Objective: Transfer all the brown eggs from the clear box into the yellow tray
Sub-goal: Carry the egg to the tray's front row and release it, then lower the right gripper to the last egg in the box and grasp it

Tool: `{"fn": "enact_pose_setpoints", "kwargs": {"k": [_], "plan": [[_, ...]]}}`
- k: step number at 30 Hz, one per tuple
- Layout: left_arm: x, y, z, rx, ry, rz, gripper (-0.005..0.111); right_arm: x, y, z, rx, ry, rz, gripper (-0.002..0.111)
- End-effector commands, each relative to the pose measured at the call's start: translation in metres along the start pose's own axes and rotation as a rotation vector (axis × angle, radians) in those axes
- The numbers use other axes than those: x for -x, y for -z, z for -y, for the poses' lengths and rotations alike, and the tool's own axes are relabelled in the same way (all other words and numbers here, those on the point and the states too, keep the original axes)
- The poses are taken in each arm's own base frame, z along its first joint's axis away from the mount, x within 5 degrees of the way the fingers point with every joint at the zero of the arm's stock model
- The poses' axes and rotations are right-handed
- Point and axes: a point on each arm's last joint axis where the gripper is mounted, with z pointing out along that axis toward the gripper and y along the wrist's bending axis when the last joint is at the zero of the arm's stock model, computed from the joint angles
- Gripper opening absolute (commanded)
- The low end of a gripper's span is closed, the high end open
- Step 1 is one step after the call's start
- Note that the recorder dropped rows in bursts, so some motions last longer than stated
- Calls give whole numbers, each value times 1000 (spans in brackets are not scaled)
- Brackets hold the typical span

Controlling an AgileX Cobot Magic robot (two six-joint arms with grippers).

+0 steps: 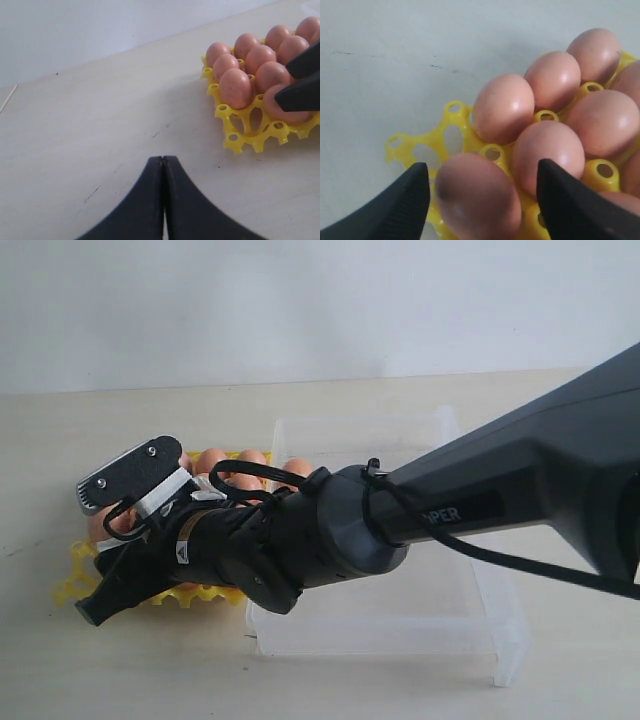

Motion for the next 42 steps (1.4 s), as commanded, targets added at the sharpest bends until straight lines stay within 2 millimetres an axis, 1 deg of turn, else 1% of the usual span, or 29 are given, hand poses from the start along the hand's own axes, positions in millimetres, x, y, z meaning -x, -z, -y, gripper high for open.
{"fn": "enact_pose_setpoints", "kwargs": {"k": [1, 2, 5, 6, 8, 9, 10, 11, 12, 13, 14, 16, 19, 22, 29, 32, 34, 42], "plan": [[2, 1, 0, -2, 4, 17, 0, 0, 1, -1, 2, 5, -3, 62], [2, 1, 0, -2, 4, 17, 0, 2, 2, -1, 2, 6, -12, 62], [2, 1, 0, -2, 4, 17, 0, 14, 17, -2, 2, 52, -56, 62], [2, 1, 0, -2, 4, 17, 0, 24, 28, -2, 4, 84, -76, 62], [2, 1, 0, -2, 4, 17, 0, 37, 46, -1, 4, 115, -111, 62], [2, 1, 0, -2, 4, 17, 0, 49, 60, 3, -5, 111, -111, 62], [2, 1, 0, -2, 4, 17, 0, 54, 69, 8, -14, 111, -121, 62], [2, 1, 0, -2, 4, 17, 0, 62, 79, 14, -27, 105, -122, 62], [2, 1, 0, -2, 4, 17, 0, 68, 88, 22, -46, 64, -124, 62], [2, 1, 0, -2, 4, 17, 0, 73, 95, 30, -66, 7, -135, 62], [2, 1, 0, -2, 4, 17, 0, 76, 100, 42, -99, -86, -164, 62], [2, 1, 0, -2, 4, 17, 0, 77, 107, 65, -178, -229, -243, 62], [2, 1, 0, -2, 4, 17, 0, 74, 112, 101, -328, -328, -368, 62], [2, 1, 0, -2, 4, 17, 0, 69, 104, 128, -423, -446, -449, 62], [2, 1, 0, -2, 4, 17, 0, 48, 65, 168, -474, -706, -459, 62], [2, 1, 0, -2, 4, 17, 0, 39, 47, 174, -457, -760, -465, 62], [2, 1, 0, -2, 4, 17, 0, 37, 38, 176, -455, -761, -464, 62], [2, 1, 0, -2, 4, 17, 0, 34, 17, 183, -453, -752, -440, 62]]}}
